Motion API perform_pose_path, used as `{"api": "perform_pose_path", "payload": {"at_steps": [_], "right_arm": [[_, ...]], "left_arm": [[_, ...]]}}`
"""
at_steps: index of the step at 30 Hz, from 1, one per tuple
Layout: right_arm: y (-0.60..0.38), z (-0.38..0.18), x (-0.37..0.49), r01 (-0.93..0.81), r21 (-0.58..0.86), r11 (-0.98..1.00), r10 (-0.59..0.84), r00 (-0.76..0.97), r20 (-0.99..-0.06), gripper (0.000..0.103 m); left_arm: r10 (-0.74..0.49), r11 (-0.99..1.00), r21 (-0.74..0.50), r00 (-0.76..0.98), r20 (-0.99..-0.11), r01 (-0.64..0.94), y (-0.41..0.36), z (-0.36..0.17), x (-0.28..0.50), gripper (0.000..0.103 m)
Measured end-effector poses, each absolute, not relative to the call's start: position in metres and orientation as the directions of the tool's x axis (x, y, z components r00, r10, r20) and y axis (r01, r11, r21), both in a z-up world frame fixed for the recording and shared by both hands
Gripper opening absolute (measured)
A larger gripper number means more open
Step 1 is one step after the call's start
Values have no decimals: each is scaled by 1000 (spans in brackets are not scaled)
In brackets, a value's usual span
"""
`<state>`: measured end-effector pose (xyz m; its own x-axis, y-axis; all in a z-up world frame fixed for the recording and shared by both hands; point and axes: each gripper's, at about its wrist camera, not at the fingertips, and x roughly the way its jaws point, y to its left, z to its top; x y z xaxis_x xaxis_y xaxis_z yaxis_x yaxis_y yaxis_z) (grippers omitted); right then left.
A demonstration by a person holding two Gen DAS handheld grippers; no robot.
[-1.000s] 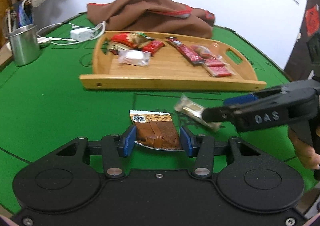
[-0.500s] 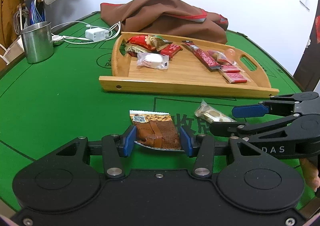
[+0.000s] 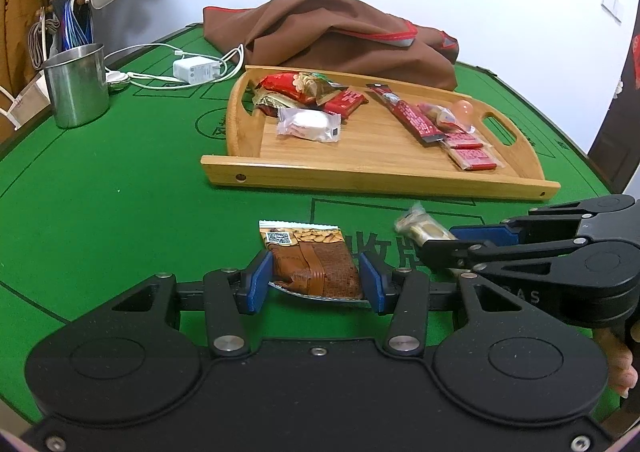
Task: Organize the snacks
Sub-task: 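Grasp brown almond cake packet with left tool while right tool grasps clear cookie packet, then carry almond cake packet onto tray with left tool while right tool carries cookie packet there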
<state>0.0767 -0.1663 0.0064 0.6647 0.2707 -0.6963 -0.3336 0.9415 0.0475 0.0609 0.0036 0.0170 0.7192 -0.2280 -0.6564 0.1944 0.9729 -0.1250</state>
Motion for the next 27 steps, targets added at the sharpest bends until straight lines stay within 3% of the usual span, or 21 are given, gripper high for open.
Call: {"api": "perform_pose_path", "payload": {"at_steps": [13,27], "right_arm": [[-178,27,76,-296,83,952,272,686,-675,26],[-204,71,88,-207,92,974,222,788,-574,26]], "left_arm": [[-246,968,-120,745,-620,220,-1,37,67,45],[-293,955,-116,812,-505,272,-15,79,86,45]]}}
